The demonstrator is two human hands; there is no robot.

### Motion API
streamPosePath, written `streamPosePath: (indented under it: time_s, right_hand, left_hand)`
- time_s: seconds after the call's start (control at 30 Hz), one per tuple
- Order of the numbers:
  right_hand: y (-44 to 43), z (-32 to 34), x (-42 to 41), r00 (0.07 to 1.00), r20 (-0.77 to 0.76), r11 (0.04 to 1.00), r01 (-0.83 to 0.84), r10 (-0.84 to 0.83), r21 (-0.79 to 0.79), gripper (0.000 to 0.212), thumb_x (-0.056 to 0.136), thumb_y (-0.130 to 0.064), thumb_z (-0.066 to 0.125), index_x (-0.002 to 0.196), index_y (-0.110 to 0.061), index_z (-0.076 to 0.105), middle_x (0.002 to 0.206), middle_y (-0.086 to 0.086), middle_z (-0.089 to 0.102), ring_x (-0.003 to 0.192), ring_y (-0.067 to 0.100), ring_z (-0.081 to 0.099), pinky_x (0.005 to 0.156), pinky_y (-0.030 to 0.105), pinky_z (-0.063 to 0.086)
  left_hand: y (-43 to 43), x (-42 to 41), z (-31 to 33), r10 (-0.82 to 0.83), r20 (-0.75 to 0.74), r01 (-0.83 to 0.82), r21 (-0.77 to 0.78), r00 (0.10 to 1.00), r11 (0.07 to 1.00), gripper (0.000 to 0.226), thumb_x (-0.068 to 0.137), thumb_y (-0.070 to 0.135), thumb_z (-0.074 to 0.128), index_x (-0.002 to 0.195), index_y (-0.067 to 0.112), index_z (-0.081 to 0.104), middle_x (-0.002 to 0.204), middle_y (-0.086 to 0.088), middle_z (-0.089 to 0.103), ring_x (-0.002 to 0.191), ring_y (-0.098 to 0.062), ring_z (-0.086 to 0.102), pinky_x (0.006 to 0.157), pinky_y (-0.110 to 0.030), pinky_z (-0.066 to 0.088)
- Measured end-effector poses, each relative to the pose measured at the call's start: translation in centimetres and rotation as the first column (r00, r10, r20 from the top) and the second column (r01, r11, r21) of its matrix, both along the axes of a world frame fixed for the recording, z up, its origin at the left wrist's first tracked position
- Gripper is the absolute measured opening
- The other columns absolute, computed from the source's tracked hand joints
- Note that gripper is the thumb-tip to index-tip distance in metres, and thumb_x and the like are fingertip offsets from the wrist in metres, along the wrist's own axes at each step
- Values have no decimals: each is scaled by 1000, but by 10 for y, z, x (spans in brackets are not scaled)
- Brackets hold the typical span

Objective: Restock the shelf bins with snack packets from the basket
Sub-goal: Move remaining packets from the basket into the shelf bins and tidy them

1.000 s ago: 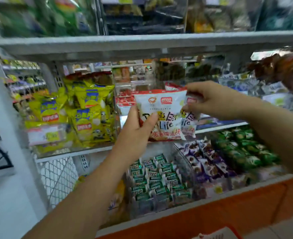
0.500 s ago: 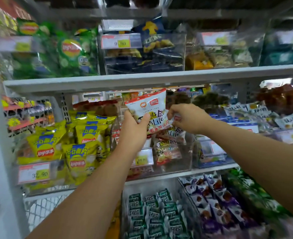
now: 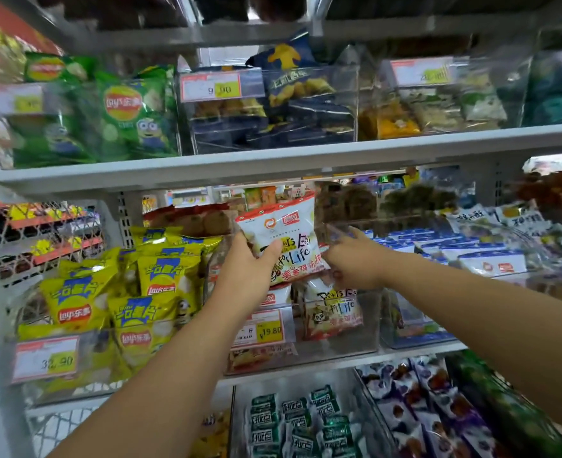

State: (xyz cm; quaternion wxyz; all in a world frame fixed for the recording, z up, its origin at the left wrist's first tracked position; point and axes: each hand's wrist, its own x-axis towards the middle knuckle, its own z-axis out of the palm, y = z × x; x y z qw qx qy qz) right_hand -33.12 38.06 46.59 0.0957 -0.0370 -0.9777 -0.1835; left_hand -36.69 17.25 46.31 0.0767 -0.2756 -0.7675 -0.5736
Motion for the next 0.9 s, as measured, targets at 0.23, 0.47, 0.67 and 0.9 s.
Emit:
streamPosePath:
  time_s: [0.23,0.47,0.67,0.9]
  right_hand:
    - [17,17,36,956,-281,944,-169,87,-283,28,90,-29,60,118,-34,64,134,-4,58,128,19,49,112,54,32]
    - [-12,52,73,920,-378,429,-384,103,-817,89,80,-5,76,149,-31,26,123,-10,56,97,5,67,72,18,57]
    - [-4,43,73,911,-412,593,-345,24,-728,57,80,-13,79,126,-31,50,106,-8,65,80,3,68,63,19,58]
    - [16,39,80,766,-626,603,-433,-146,-671,57,79,-14,79,128,-24,52,118,5,60,88,13,68,64,24,60]
  left_hand:
    - [7,16,11,38,-60,-44,-102,997,994,48,96,44,54,134,17,41,130,2,56,110,-21,55,85,-32,41]
    - [34,18,14,-147,-65,135,-153,987,979,49,94,46,57,134,23,40,125,6,57,108,-16,57,82,-34,45]
    - [40,4,18,-243,-67,202,-373,968,906,34,95,44,54,120,22,56,116,-1,65,101,-19,63,88,-35,50]
    - [55,-20,22,-268,-403,-170,-774,875,610,38,88,33,58,126,28,59,121,4,64,109,-19,59,98,-42,47]
